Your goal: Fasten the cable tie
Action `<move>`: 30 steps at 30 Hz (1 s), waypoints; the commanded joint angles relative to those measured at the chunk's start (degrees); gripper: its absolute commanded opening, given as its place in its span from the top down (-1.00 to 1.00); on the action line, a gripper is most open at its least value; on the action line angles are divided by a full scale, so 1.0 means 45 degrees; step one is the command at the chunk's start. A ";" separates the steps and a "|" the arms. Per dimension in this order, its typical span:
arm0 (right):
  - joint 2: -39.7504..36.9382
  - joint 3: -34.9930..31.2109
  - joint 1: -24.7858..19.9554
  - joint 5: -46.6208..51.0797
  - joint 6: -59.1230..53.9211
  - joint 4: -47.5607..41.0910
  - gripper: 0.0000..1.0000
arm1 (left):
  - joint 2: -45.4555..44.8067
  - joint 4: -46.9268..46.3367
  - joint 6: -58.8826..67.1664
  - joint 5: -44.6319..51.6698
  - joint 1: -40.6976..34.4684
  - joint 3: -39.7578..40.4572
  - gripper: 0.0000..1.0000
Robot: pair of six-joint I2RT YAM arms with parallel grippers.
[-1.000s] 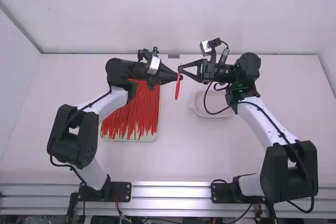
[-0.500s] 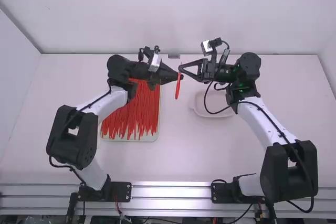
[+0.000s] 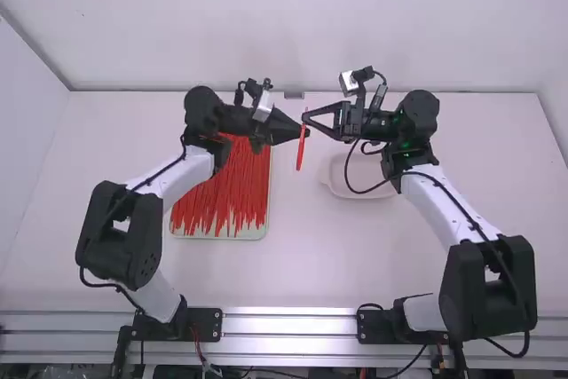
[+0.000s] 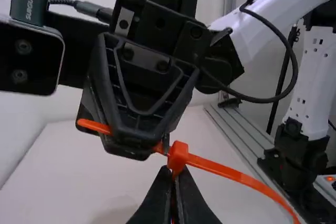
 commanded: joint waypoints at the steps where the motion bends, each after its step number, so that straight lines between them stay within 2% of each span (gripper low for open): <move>1: -0.0189 0.0306 0.0073 0.0078 0.0053 0.0330 1.00 | 0.0180 -0.1297 0.1525 0.0427 -0.0083 -0.0121 0.96; 7: -0.0189 0.0306 0.0073 0.0102 0.0053 0.0340 1.00 | 0.0180 -0.4473 0.3939 0.0432 -0.0087 -0.0121 0.96; 10: -0.0189 0.0306 0.0073 0.0160 0.0087 0.0505 1.00 | 0.0180 -0.5071 0.4371 0.0427 -0.0083 -0.0121 0.96; 17: -0.0189 0.0306 -0.0209 0.0170 0.1413 0.2312 1.00 | 0.0180 -0.5785 0.4745 0.0389 -0.0083 -0.0126 0.96; 20: -0.0194 0.0306 -0.0369 0.0151 0.1787 0.2812 1.00 | 0.0180 -0.7291 0.6149 0.0238 -0.0083 -0.0126 0.96; 24: -0.0194 0.0306 -0.0525 0.0141 0.2249 0.3351 1.00 | 0.0180 -1.0375 0.8286 -0.0874 -0.0083 -0.0126 0.96; 30: -0.0194 0.0306 -0.0525 0.0146 0.2239 0.3332 1.00 | 0.0180 -1.3027 1.0268 -0.1321 -0.0083 -0.0126 0.96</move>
